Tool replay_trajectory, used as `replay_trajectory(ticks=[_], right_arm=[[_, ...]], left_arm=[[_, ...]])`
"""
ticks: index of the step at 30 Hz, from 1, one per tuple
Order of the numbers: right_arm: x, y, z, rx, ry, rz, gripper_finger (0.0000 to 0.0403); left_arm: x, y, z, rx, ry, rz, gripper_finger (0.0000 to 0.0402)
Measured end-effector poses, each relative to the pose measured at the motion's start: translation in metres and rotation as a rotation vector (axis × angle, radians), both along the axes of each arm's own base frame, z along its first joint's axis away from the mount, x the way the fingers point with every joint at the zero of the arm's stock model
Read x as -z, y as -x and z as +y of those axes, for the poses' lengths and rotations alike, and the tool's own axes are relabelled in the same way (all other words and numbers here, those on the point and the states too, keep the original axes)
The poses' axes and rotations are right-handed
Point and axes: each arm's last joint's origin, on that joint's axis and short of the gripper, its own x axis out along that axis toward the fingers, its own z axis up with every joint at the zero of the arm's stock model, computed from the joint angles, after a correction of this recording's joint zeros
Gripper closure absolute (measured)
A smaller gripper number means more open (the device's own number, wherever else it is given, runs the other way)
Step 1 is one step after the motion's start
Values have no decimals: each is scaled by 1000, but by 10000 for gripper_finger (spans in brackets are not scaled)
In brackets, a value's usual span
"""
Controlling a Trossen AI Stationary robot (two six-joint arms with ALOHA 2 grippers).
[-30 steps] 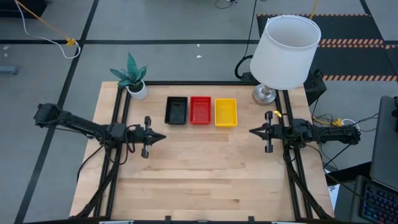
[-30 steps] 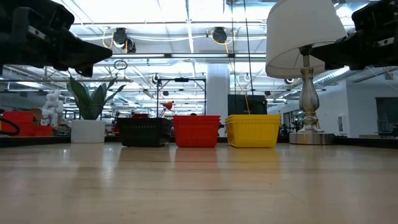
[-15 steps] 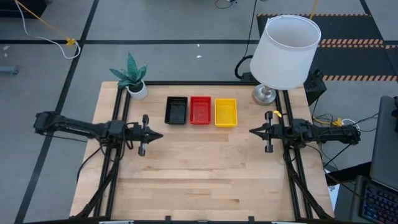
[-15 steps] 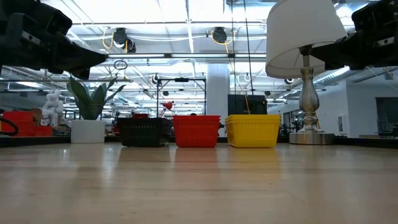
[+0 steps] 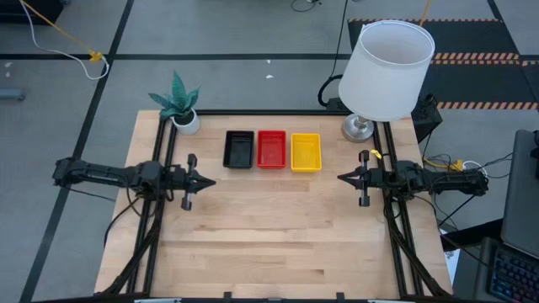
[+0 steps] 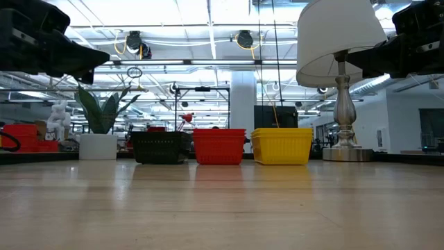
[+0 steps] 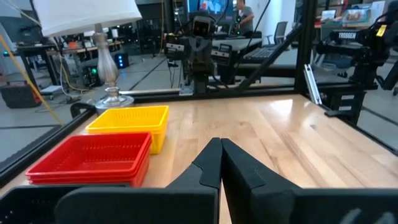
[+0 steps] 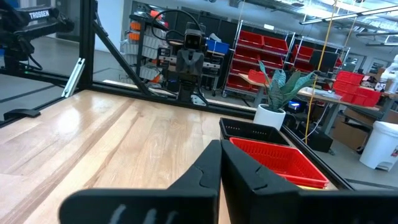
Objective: Stack baskets by color
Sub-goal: Return to Home Position
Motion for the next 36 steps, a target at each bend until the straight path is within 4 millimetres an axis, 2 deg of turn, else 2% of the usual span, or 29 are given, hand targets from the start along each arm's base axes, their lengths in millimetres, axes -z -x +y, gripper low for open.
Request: replay_trajectory(ticks=[11,17,29,36], right_arm=[[0,0,0,0,0,0,401],[0,0,0,0,0,0,401],[0,0,0,-1,0,-2,401],[0,0,0,0,0,-3,401]], left_arm=[[-4,12,1,-1,-17,-58,394],[0,16,1,1,-20,-21,394],[1,16,1,18,48,-4,394],[4,14,0,29,-10,27,394]])
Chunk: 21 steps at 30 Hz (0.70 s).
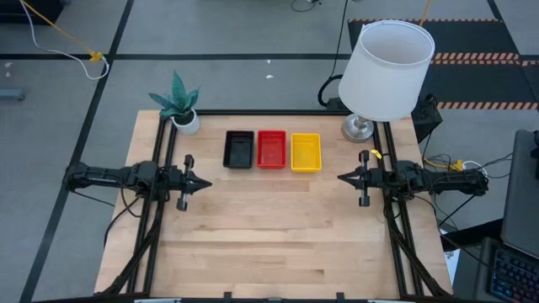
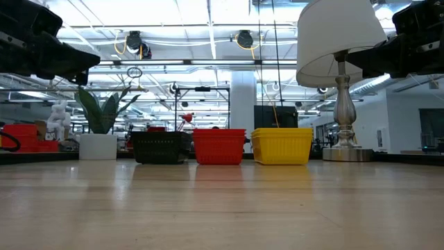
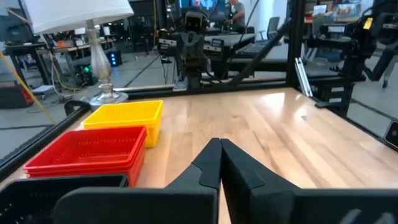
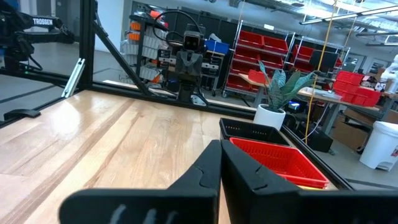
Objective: Stack baskets by color
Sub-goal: Return to Home Position
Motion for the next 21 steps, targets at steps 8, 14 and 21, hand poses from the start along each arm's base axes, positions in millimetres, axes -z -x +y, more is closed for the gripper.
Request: replay_trajectory(ticks=[8,14,21], right_arm=[[0,0,0,0,0,0,401],[0,0,0,0,0,0,401],[0,0,0,0,0,-1,401]], left_arm=[[-2,0,0,-1,-19,-35,394],[-10,0,0,-9,27,-112,398],[-18,4,2,-50,-26,-205,400]])
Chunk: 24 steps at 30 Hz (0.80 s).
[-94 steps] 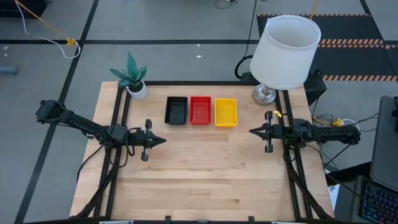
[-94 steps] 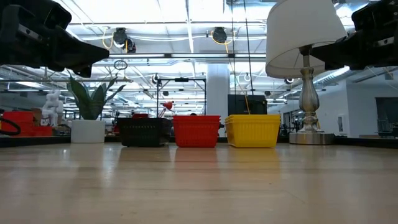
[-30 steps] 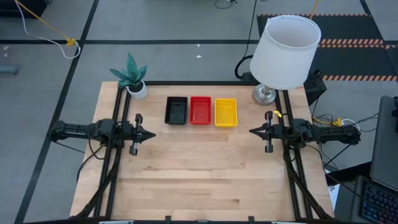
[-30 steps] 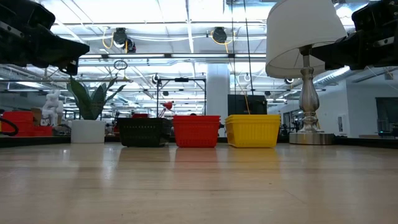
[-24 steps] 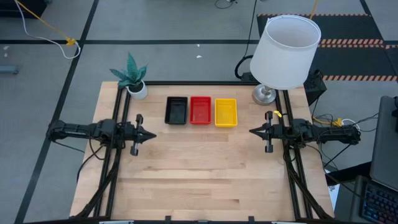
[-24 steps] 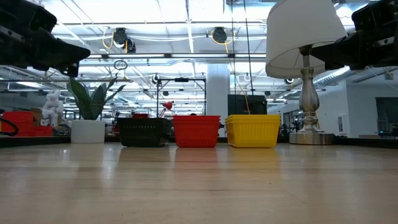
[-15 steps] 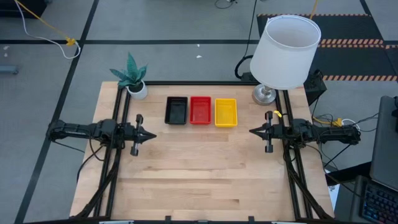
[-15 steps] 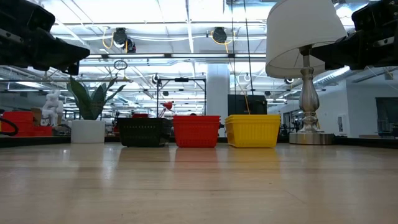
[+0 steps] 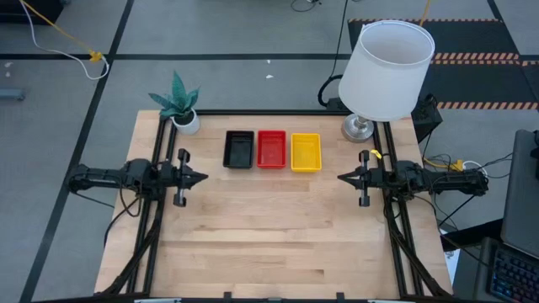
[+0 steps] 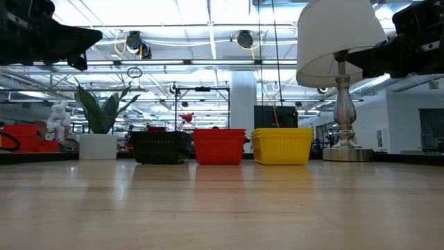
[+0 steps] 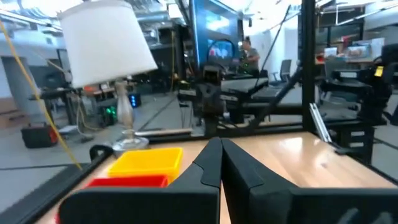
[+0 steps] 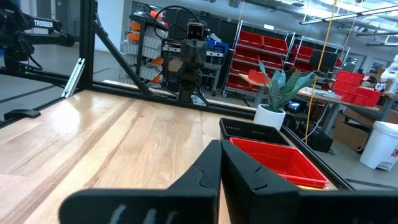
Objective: Stack baskets by color
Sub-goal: Return to Home Position
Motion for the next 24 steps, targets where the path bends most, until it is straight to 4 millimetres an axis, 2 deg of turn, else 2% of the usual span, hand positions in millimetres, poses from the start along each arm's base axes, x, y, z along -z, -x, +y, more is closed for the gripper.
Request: replay_trajectory(ticks=[11,24], right_arm=[[0,0,0,0,0,0,401],[0,0,0,-1,0,0,401]], left_arm=[[16,-2,-2,71,40,175,400],[16,-3,-2,73,50,183,379]])
